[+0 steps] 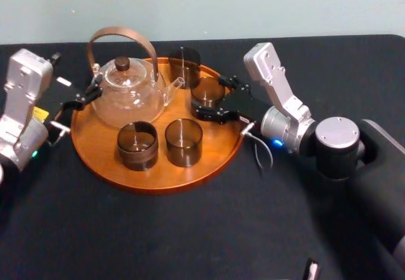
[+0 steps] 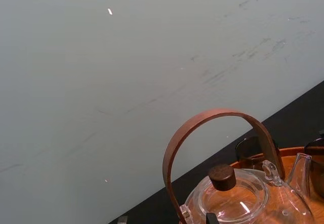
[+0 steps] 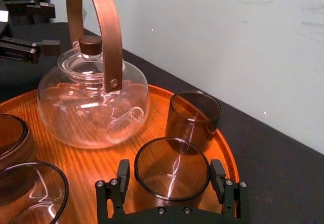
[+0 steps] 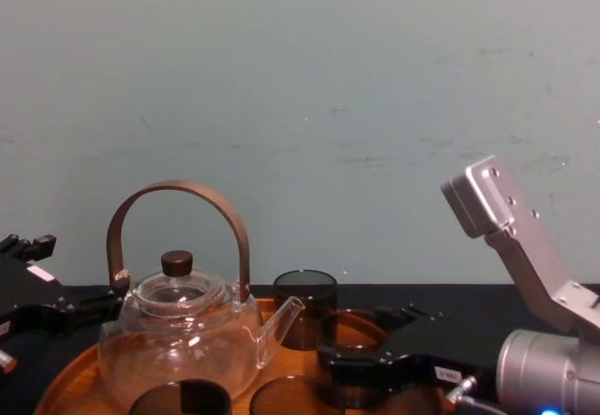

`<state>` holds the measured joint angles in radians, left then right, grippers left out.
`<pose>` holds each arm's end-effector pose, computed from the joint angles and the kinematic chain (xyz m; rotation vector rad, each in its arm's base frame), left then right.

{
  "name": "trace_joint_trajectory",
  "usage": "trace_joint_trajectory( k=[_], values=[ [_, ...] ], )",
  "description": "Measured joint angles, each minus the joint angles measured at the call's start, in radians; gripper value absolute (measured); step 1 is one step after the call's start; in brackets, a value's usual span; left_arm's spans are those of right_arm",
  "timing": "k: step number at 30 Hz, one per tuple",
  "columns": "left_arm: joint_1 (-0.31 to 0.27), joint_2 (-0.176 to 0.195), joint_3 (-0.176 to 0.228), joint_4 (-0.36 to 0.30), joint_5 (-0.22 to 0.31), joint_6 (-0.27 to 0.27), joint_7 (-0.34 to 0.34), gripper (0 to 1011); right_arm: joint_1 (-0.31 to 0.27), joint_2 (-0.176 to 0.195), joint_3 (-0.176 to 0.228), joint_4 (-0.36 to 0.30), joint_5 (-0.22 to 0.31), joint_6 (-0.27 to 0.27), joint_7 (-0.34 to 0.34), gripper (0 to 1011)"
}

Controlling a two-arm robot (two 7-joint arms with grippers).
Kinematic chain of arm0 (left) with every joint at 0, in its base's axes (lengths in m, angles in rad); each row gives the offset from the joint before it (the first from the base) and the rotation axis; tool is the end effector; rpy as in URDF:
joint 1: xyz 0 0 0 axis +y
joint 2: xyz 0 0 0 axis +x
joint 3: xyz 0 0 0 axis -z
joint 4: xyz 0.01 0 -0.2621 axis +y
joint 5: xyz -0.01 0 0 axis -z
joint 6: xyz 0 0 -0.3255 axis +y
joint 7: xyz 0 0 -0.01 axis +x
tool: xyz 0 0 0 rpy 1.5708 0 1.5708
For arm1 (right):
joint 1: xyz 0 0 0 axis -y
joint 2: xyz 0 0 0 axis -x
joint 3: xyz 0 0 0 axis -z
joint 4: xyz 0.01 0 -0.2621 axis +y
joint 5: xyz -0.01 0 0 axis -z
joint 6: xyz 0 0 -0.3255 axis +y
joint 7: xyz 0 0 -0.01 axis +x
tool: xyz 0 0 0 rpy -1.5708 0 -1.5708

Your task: Pick up the glass from the table and place it on the tray.

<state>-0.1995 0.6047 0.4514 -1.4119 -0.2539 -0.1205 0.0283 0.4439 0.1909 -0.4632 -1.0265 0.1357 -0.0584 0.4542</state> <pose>0.3693 0.0624 -0.2830 0.3046 -0.2850 1.2480 0.4338 0.0439 -0.3037 -0.2661 -0.0389 -0.7967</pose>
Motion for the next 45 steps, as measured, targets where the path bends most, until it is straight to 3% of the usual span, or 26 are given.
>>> trace_joint_trajectory(
  k=[13,25,41,45],
  values=[
    [0.000,0.000,0.000,0.000,0.000,0.000,0.000,1001,-0.077,0.052,0.010,-0.123,0.020,0.059,-0.006,1003],
    [0.000,0.000,0.000,0.000,0.000,0.000,0.000,1001,-0.149,0.107,0.042,-0.234,0.021,0.074,-0.047,1002],
    [0.000,0.000,0.000,0.000,0.000,0.000,0.000,1001,-0.280,0.181,0.199,-0.395,0.051,0.069,-0.137,1002],
    [0.000,0.000,0.000,0.000,0.000,0.000,0.000,1001,-0.295,0.188,0.222,-0.412,0.055,0.069,-0.141,1002]
  ],
)
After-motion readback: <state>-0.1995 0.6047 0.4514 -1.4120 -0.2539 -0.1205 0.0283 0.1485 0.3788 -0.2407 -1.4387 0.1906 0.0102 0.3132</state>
